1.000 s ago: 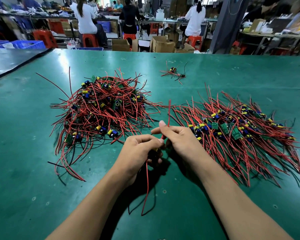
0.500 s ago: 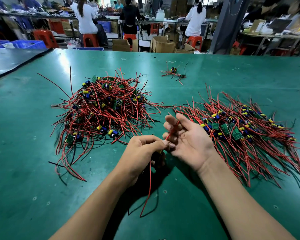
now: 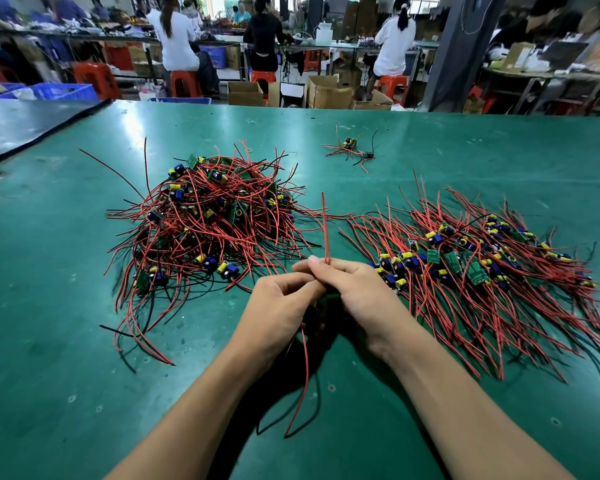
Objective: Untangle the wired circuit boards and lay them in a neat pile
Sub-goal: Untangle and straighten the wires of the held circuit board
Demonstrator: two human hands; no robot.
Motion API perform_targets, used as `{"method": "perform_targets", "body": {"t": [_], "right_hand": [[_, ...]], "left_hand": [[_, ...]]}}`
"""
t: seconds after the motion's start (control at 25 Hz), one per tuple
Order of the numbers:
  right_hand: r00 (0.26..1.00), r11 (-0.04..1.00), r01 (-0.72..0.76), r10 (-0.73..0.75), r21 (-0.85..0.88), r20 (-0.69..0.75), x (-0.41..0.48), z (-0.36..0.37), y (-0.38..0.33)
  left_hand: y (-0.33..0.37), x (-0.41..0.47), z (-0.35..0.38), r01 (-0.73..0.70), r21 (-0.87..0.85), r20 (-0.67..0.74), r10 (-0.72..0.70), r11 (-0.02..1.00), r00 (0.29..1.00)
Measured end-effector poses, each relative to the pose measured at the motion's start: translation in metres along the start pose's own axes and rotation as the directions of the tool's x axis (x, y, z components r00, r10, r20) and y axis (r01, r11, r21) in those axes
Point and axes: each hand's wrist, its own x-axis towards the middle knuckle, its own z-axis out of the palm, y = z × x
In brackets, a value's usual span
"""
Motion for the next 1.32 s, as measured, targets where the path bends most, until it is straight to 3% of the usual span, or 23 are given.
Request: {"method": "perform_targets", "body": {"t": [0.24, 0.36, 0.56, 0.72, 0.84, 0.92, 1.04, 1.12, 1.32], "right_hand": [[0.988, 1.0, -0.019, 0.02, 0.009, -0.156, 0.009, -0.005, -0.005], [0.981, 0.988, -0.03, 0.059, 0.154, -0.183, 0.012, -0.011, -0.011], [0.983, 0.852, -0.097, 0.164, 0.515, -0.086, 0.014, -0.023, -0.022], [0.982, 0.762, -0.145, 0.188, 0.631, -0.001, 0.012, -0.027, -0.022], [0.985, 0.818, -0.122, 0.169, 0.562, -0.032, 0.014, -0.025, -0.019], [0.993, 0.95, -0.047, 0.077, 0.308, -0.088, 0.012, -0.022, -0.014], [1.0, 1.0, -0.017, 0.017, 0.001, -0.008, 0.008, -0.011, -0.002], [1.0, 0.999, -0.02, 0.02, -0.032, 0.005, 0.007, -0.006, 0.002], [0.976, 0.995, 0.033, -0.011, 0.099, -0.215, 0.018, -0.019, -0.006]], "left_hand": [[0.001, -0.001, -0.002, 0.03, 0.005, 0.075, -0.03, 1.0, 0.997], [0.001, -0.002, -0.002, 0.014, 0.043, 0.101, -0.018, 0.999, 0.995], [0.0, -0.001, -0.002, 0.02, 0.079, 0.131, -0.031, 0.997, 0.991], [0.001, -0.002, -0.002, 0.021, 0.099, 0.15, -0.036, 0.995, 0.988], [0.001, -0.003, -0.002, 0.018, 0.106, 0.129, -0.031, 0.994, 0.991], [0.001, -0.002, -0.002, 0.025, 0.076, 0.093, -0.032, 0.997, 0.995], [0.002, -0.001, -0.002, 0.035, 0.009, 0.061, -0.035, 0.999, 0.998], [0.003, -0.001, -0.004, 0.038, -0.013, 0.077, -0.037, 0.999, 0.996], [0.007, -0.002, -0.008, 0.07, 0.029, 0.17, -0.074, 0.997, 0.983]]}}
